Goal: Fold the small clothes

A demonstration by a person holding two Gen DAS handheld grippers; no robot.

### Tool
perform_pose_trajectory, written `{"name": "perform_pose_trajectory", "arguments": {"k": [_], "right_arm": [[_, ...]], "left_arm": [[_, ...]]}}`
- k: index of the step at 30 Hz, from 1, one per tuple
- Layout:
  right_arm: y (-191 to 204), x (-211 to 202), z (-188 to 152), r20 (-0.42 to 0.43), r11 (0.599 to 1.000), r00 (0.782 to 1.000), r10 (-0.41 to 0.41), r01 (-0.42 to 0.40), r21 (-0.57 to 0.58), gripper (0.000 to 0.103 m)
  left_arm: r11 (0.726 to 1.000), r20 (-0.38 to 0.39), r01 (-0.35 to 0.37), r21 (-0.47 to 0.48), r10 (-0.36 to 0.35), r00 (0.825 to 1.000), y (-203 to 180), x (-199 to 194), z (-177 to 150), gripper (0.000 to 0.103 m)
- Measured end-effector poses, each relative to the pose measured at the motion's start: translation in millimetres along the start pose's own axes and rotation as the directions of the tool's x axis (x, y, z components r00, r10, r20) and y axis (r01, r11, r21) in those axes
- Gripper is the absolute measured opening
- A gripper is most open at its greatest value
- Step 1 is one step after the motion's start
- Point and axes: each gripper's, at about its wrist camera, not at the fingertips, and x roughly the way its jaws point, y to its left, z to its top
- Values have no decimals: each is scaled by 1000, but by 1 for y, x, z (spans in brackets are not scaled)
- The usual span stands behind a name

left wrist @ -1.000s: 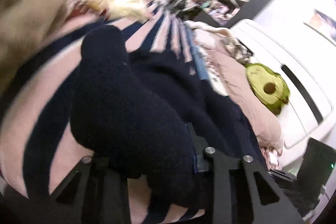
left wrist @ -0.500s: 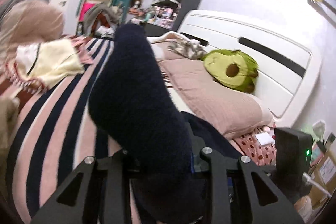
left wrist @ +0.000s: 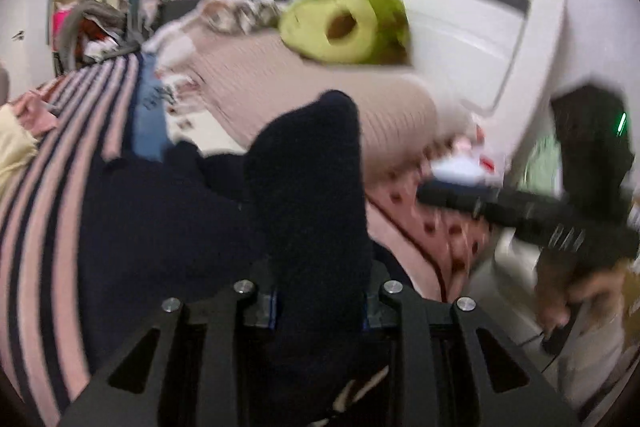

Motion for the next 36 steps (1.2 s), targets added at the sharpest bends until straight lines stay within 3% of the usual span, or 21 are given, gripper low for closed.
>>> {"name": "perform_pose_trajectory", "arguments": {"k": [2,4,8,12,14,19,23,27,31,34,36], "right_arm": [[-9,-7,-3,9,1000,1000,-15,14,27,28],[-20,-12,-7,13,998,1000,-23,22,59,28],[-33,-13,-6,12,996,999,-32,31,81,28],[-37,-15,-5,18,996,999,-26,25,84,30],[-36,-20,-5,24,997,999,-23,22,76,32],[-18,-24,12,46,1000,999,-11,10,24,34],[7,-16,27,36,998,998,47,-46,-34,50],[44,8,27,-29,990,996,89,-92,-104,60],[61,40,21,-121,988,986,114,-126,-94,67],[61,67,17,-198,992,975,102,-115,-55,70],[56,85,11,-249,997,967,50,-62,-40,70]], "left_arm": [[999,-52,-12,41,14,999,-9,13,-7,26],[997,-83,-11,79,18,996,-16,19,-11,35],[996,-86,32,81,-25,996,-23,14,-11,59],[996,-89,57,70,-51,995,-24,3,-9,66],[992,-90,118,55,-112,990,-22,-9,-9,75],[976,-44,217,-3,-217,975,-9,-45,-8,78],[985,29,168,-41,-167,986,15,-81,-13,78],[994,88,43,-101,-34,996,54,-110,-23,79],[980,111,-38,-195,60,992,95,-131,-39,79],[967,124,-52,-250,85,989,115,-140,-53,79],[958,125,-57,-280,95,988,124,-143,-63,79]]}}
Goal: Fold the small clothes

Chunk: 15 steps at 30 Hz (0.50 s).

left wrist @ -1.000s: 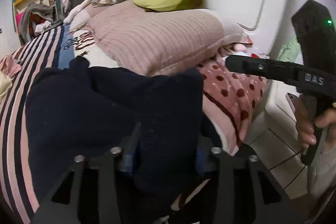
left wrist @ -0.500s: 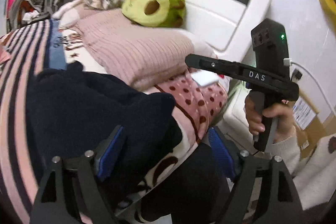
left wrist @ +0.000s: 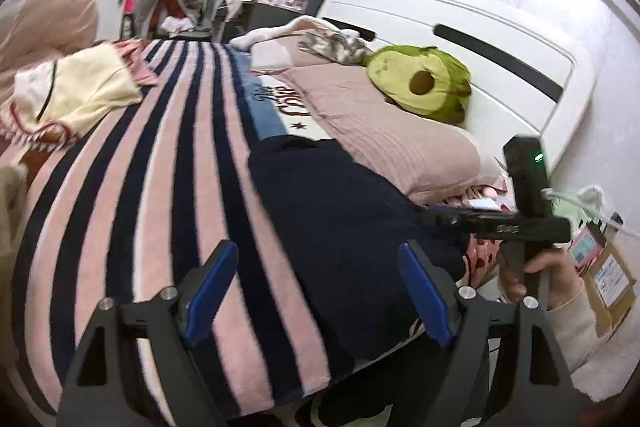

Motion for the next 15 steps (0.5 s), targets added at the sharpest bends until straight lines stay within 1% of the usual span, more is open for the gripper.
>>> {"name": "perform_pose_trajectory", "arguments": {"k": [1,2,4,5,6,7,8,9,10,11,13,15], "right_arm": [[-6,10,-3,-34,999,999,-10,11,32,71],[-11,14,-6,-52,998,999,7,-4,65,72],[-19,19,-11,-64,991,996,69,-61,118,71],[-23,19,-14,-62,983,991,120,-110,149,66],[-24,18,-16,-60,978,987,150,-139,159,63],[-25,17,-18,-60,973,983,176,-164,162,52],[-25,16,-20,-63,970,978,199,-187,157,34],[-24,14,-23,-67,966,972,224,-213,144,23],[-22,11,-26,-63,961,965,255,-245,128,7],[-21,7,-28,-51,962,965,255,-249,112,6],[-19,-1,-30,-23,971,975,223,-220,93,5],[-26,-16,-30,22,975,981,194,-195,110,4]], "left_arm": [[1000,0,-6,-8,6,1000,3,-1,-2,79],[1000,-3,-11,-15,11,1000,7,-1,-5,79],[1000,-12,-18,-26,17,1000,12,0,-9,79],[999,-17,-19,-31,19,1000,14,1,-10,79],[999,-23,-19,-37,19,1000,16,3,-12,79],[999,-29,-18,-44,17,999,17,6,-13,79],[999,-35,-16,-50,15,999,17,10,-14,79],[999,-39,-13,-52,11,999,16,13,-13,79],[999,-42,-9,-52,7,999,14,16,-13,79],[999,-43,-5,-50,3,999,12,17,-14,79],[999,-49,7,-45,-9,999,7,23,-11,79],[999,-55,12,-35,-14,998,3,28,-9,79]]}}
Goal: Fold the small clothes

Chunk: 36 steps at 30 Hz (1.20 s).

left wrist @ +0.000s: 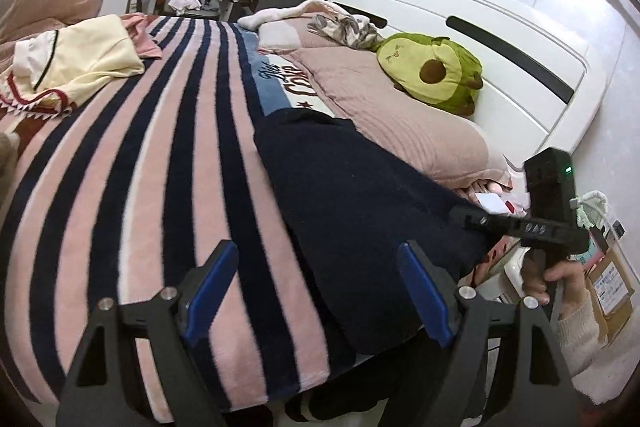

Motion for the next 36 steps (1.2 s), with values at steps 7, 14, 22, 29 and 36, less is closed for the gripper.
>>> {"name": "perform_pose_trajectory", "arguments": {"k": [7,14,22,29,36], "right_arm": [[-17,-47,-5,85,992,988,-129,128,14,4],[-42,-19,-23,-4,980,982,-190,190,54,19],[-45,-8,2,-15,965,966,-259,258,-46,70],[-85,10,18,-123,995,992,5,7,98,72],[-93,40,30,-221,987,965,144,-125,99,72]], "left_arm": [[999,-40,30,13,-29,999,-19,24,6,79],[998,-100,64,-25,-67,993,-28,54,4,79],[989,-128,113,-96,-125,984,-14,71,13,81],[948,-157,228,-222,-266,951,2,95,22,81],[896,-203,282,-343,-364,909,11,135,21,81]]}}
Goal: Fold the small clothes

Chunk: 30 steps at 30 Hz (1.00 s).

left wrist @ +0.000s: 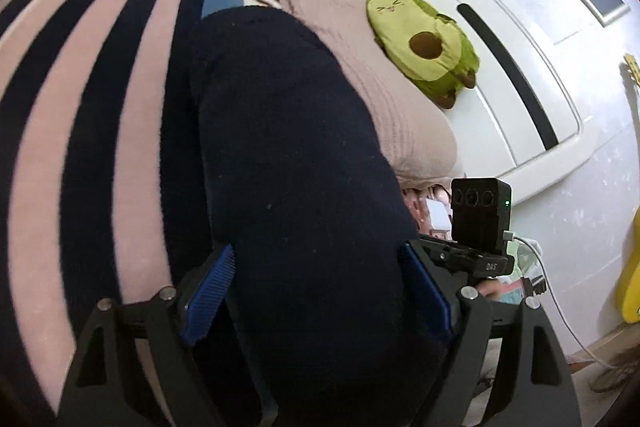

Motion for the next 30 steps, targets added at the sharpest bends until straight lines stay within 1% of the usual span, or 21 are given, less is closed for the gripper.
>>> {"name": "perform_pose_trajectory", "arguments": {"k": [3,5,7,8,9,11,12,13,15,18,21,23,25,27,30], "right_arm": [[0,11,7,-36,998,998,54,-54,-12,72],[2,18,12,-55,996,995,79,-81,-23,69],[5,26,15,-75,992,990,122,-124,-26,54],[6,33,16,-85,987,983,160,-162,-14,50],[7,35,16,-87,984,980,177,-179,-11,45],[12,35,17,-71,981,980,186,-189,-34,39],[15,33,17,-60,980,980,190,-192,-43,35],[20,29,18,-45,980,981,190,-192,-59,33],[29,22,19,-25,978,982,186,-187,-92,31],[48,18,26,2,968,977,213,-211,-134,31],[70,16,29,20,965,983,185,-178,-192,30],[81,14,30,26,962,981,194,-185,-202,30],[88,12,30,27,958,980,197,-187,-215,30],[89,16,28,17,960,980,196,-189,-206,30],[89,36,23,-21,968,985,169,-170,-183,31]], "left_arm": [[999,-7,17,-36,-17,1000,9,3,2,77],[998,-8,28,-62,-29,1000,15,3,1,70],[997,-7,26,-74,-26,1000,19,2,-1,64],[997,-6,23,-76,-24,1000,20,1,-1,60],[997,-4,24,-74,-25,1000,20,-1,-1,59],[997,4,33,-63,-33,999,18,-6,-2,53],[998,7,35,-54,-35,999,17,-8,-1,53],[999,9,34,-42,-34,999,14,-9,0,52],[999,17,36,-20,-36,999,8,-14,1,50],[999,52,40,11,-41,998,-2,-28,4,49],[998,89,10,59,-15,996,-15,-46,6,48],[996,110,-8,88,-1,994,-22,-58,5,48],[994,122,-42,101,29,992,-27,-69,2,48],[992,120,-84,89,73,990,-23,-74,-4,48],[987,93,-151,57,145,985,-8,-72,-15,48]]}}
